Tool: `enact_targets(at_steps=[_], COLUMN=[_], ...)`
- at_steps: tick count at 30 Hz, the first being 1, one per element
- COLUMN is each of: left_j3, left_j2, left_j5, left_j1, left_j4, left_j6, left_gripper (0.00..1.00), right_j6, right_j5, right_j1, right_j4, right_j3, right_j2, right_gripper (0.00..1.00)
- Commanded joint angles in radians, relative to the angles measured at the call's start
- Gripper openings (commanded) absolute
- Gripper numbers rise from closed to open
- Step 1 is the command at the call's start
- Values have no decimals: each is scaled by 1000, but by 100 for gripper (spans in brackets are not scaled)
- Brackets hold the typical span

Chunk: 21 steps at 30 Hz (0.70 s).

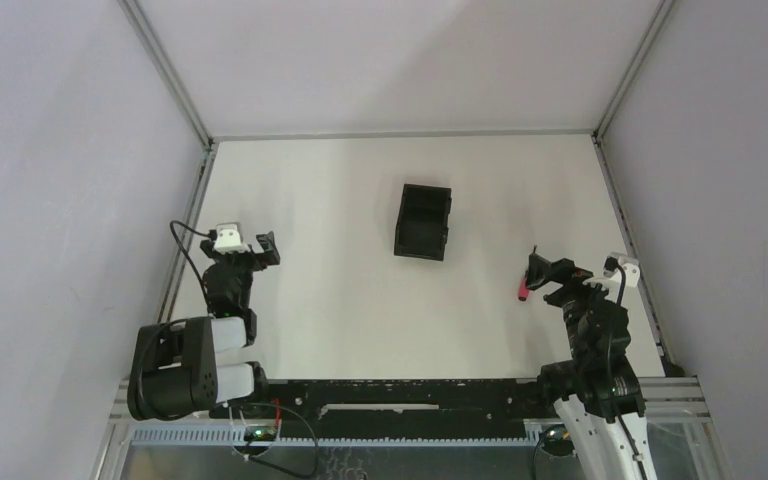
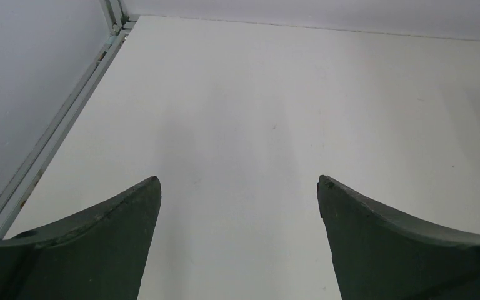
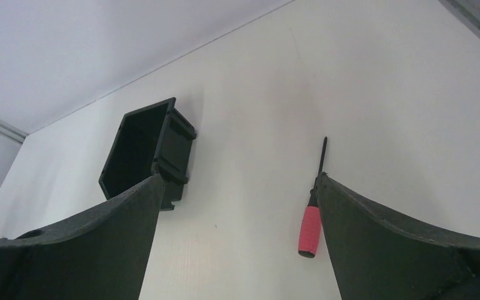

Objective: Put the screwdriver in the bin

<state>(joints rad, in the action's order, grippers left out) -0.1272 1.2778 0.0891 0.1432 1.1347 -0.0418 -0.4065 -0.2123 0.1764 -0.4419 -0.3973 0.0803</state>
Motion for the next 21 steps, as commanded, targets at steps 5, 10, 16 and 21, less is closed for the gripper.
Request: enact_targets(at_steps=[5,10,16,21], left_j3=[-27,-28,-28,-28], left_j2=[-14,-14,-14,-14], left_j5=[-3,-3,-3,-3], left_j1=[-6,-7,-6,-7], left_j4=[13,12,13,13], left_j6=[22,22,22,22], left_gripper=[100,100,100,100], right_j6=[-41,-10,-5,-6], right_j5=[-43,65,112,92], right_j1=[-2,-3,-4,-21], right_j4=[12,94,45,-270], right_j3=[0,-26,-263,-596], right_j2=[-14,-4,332,808], right_gripper=[100,97,92,94])
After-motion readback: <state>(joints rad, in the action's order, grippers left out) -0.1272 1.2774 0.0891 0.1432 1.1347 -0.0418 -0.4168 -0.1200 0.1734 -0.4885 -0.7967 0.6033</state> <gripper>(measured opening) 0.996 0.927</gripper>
